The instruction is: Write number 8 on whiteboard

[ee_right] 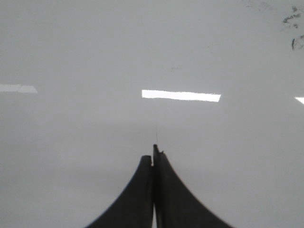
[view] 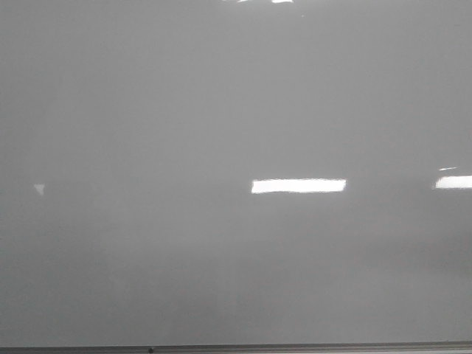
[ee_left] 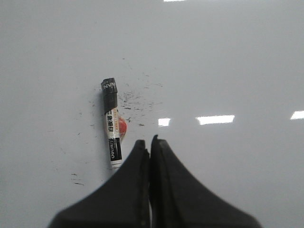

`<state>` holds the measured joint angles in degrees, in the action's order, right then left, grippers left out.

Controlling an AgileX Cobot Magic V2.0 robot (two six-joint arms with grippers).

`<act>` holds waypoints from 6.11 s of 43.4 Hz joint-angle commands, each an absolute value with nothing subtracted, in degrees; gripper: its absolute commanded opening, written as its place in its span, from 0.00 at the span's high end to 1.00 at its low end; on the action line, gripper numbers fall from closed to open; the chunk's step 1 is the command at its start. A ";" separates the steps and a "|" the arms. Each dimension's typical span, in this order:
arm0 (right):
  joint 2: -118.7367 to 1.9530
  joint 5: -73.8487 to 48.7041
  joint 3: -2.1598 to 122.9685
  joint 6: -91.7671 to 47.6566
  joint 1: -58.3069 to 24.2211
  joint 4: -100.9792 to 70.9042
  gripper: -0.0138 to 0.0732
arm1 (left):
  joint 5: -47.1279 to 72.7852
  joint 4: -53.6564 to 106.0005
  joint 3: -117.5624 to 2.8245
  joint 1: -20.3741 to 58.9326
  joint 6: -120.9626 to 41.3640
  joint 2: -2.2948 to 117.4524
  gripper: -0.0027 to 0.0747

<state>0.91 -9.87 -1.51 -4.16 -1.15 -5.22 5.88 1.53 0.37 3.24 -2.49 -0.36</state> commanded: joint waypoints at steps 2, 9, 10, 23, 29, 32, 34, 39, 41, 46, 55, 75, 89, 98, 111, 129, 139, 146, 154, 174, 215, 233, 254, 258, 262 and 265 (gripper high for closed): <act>1.63 -5.50 -1.41 -4.21 -1.16 -4.61 0.92 | 1.35 1.56 1.12 3.70 -2.08 -1.05 0.99; 1.63 -5.15 -1.41 -4.21 -1.16 -4.61 0.92 | 0.83 1.56 1.12 3.70 -2.08 -1.05 0.99; 1.63 -5.08 -1.41 -4.21 -1.16 -4.61 0.92 | 0.83 1.56 1.12 3.70 -2.08 -1.05 0.99; 1.63 -3.16 1.88 -4.21 -1.16 -6.65 0.92 | -10.85 5.10 -0.20 3.70 -2.08 -1.05 0.99; 0.90 -10.88 10.38 -4.21 -1.16 -6.97 0.92 | -9.05 4.98 -6.80 3.70 -2.08 0.37 0.99; -0.94 -13.98 15.06 -4.21 -1.16 -6.97 0.92 | -4.66 4.13 -10.64 3.70 -2.08 3.15 0.99; -3.24 -15.71 17.69 -4.21 -1.16 -6.97 0.92 | -1.42 2.90 -13.63 3.70 -2.08 5.57 0.99; -9.80 -18.66 23.49 -4.21 -1.16 -6.97 0.92 | 4.98 0.75 -19.45 3.70 -2.08 13.51 0.99; -12.88 -18.59 24.88 -4.21 -1.16 -6.97 0.92 | 5.86 0.75 -20.98 3.70 -2.08 16.54 0.99; -18.12 -17.40 26.69 -4.21 -1.16 -7.09 0.92 | 5.75 0.75 -23.47 3.70 -2.08 22.91 0.99; -20.85 -16.47 26.84 -4.21 -1.16 -7.09 0.90 | 4.47 0.75 -23.84 3.70 -2.08 26.39 0.93; -20.85 -16.43 26.84 -4.21 -1.16 -7.09 0.16 | 4.43 1.24 -23.84 3.70 -2.08 26.39 0.14; -20.85 -16.02 26.84 -4.21 -1.16 -7.09 0.16 | 15.02 3.75 -29.07 1.12 2.35 39.94 0.18; -20.85 -16.08 26.84 -4.21 -1.16 -7.09 0.16 | 20.14 3.28 -35.99 -5.07 2.61 55.39 0.18; -20.85 -16.08 26.84 -4.21 -1.16 -7.09 0.16 | 10.85 0.55 -38.22 -4.72 1.02 70.91 0.21; -20.85 -16.08 26.84 -4.21 -1.16 -7.09 0.16 | -1.16 0.00 -38.22 -5.11 1.02 80.27 0.35; -20.85 -16.08 26.84 -4.21 -1.16 -7.09 0.16 | -1.27 0.00 -38.22 -5.11 1.02 82.16 0.59; -20.85 -16.08 26.84 -4.21 -1.16 -7.09 0.16 | 0.00 0.00 -38.22 -5.11 1.02 81.94 0.84; -20.85 -16.08 26.84 -4.21 -1.16 -7.09 0.16 | 1.93 0.00 -38.55 -5.11 1.02 78.63 0.99; -26.68 -21.50 28.19 -4.27 -2.04 -7.12 0.16 | 51.76 11.77 -60.60 8.16 -20.04 74.52 0.99; -65.15 -48.17 59.54 -41.25 -38.67 -27.26 0.16 | 67.00 -2.68 -73.28 55.18 -29.37 80.22 0.99; -71.78 -44.98 62.66 -42.92 -41.54 -27.54 0.32 | 65.31 -2.68 -73.28 55.18 -29.37 80.22 0.99; -71.78 -45.25 62.66 -43.00 -41.49 -29.71 0.91 | 62.22 -0.85 -73.28 55.18 -29.14 80.22 0.99; -71.78 -45.80 62.66 -43.00 -41.49 -29.71 0.92 | 61.16 -0.82 -73.28 55.18 -28.83 80.09 0.99; -71.78 -45.99 62.66 -43.00 -41.49 -29.71 0.92 | 60.08 -0.35 -73.28 55.18 -28.74 79.72 0.88; -71.78 -45.93 62.66 -43.00 -41.49 -29.71 0.92 | 59.69 0.00 -73.28 54.61 -27.14 79.59 0.74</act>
<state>-73.04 -47.37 60.67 -43.05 -41.59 -26.62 64.95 -1.68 -71.46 54.84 -30.65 82.00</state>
